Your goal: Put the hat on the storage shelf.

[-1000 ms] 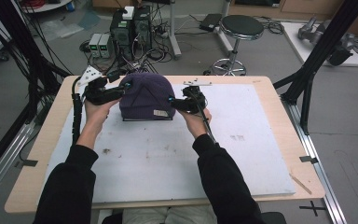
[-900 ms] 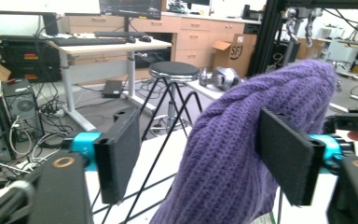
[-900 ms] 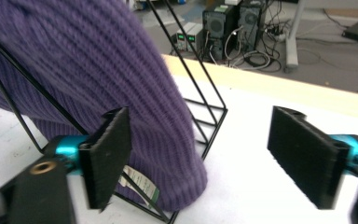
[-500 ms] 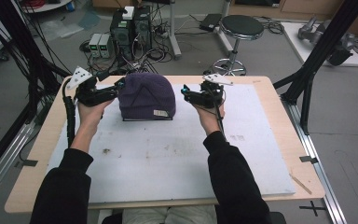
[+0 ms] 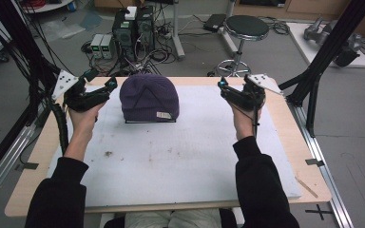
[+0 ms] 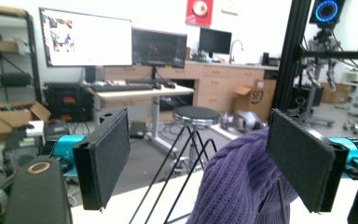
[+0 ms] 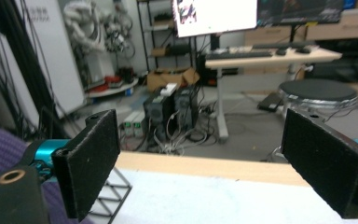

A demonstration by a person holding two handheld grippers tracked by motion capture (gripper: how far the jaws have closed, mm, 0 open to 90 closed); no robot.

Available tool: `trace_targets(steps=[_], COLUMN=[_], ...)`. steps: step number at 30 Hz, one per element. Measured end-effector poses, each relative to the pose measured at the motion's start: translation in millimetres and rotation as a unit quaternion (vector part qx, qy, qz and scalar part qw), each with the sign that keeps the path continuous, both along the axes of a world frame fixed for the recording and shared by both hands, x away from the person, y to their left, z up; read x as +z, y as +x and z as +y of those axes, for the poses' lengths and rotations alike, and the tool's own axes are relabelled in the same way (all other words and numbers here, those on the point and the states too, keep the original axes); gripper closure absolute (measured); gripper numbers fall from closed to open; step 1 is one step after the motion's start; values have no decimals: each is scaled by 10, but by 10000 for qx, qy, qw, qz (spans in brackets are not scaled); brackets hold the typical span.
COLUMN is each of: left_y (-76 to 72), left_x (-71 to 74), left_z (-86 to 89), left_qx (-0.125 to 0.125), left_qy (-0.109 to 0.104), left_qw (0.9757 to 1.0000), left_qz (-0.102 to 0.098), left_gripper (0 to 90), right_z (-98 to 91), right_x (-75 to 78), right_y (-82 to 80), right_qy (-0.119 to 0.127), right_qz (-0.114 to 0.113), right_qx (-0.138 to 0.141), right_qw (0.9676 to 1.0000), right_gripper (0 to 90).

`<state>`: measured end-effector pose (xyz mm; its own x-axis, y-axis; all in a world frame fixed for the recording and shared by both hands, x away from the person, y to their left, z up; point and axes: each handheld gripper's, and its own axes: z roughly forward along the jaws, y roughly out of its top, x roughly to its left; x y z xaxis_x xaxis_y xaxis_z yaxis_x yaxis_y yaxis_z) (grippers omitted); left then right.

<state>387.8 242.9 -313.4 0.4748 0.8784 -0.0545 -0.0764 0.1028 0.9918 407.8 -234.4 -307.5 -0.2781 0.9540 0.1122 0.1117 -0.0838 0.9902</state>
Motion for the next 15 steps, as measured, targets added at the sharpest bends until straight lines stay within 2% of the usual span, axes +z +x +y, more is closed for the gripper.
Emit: trace_targets(steps=[6, 12, 15], left_y=[-156, -245, -284], left_x=[7, -30, -73], left_z=[95, 188, 217], left_qx=[194, 338, 399], left_qy=[-5, -64, -47], left_qw=[9997, 9992, 9990], left_qz=[-136, -185, -170], left_gripper=[219, 212, 206], right_z=[-336, -575, -642], right_x=[18, -54, -126], right_y=[-153, -273, -332], right_qy=[43, 6, -107], right_qz=[-213, -228, -200], right_qx=[-243, -437, -454], right_qw=[9995, 9988, 9987], right_gripper=[109, 109, 109])
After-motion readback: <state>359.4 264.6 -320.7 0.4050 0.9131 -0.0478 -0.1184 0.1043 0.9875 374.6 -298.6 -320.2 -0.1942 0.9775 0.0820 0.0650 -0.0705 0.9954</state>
